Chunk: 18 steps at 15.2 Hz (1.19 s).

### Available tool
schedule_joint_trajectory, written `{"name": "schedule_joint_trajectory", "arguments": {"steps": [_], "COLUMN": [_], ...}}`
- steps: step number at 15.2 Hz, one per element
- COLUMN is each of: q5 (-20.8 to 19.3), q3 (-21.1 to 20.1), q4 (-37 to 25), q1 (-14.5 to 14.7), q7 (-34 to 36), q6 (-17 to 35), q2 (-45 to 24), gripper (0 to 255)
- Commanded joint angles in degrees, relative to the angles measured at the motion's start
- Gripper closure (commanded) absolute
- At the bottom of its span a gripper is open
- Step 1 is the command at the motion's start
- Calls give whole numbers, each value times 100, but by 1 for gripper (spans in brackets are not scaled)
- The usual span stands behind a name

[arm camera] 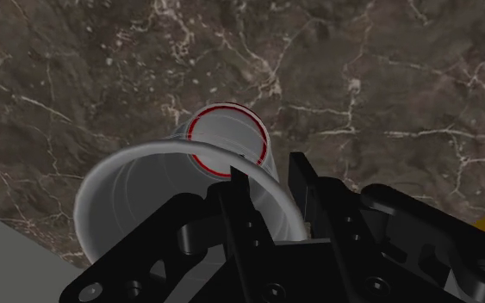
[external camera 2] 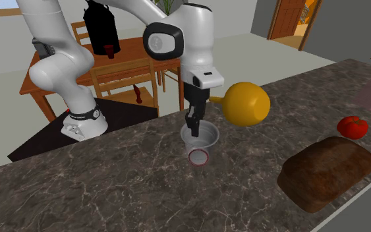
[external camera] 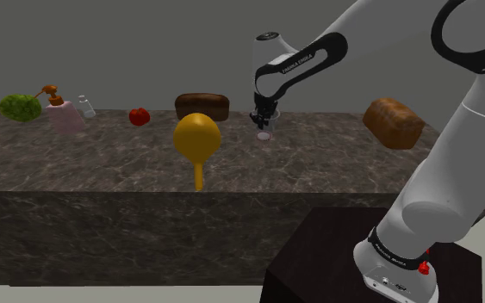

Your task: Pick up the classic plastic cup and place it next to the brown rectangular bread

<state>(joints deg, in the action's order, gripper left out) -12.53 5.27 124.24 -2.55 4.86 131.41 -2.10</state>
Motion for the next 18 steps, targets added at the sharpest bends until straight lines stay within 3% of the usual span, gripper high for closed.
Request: {"name": "schedule_joint_trajectory", "arguments": {"steps": [1,18], "q5": [20,139], "q3": [-2,-32], "q4": [-85,-907], "q1": [1,32], "q7": [-38,-260], "q6": [-157,-1411], "q2": [74,521], "gripper": [255,255]}}
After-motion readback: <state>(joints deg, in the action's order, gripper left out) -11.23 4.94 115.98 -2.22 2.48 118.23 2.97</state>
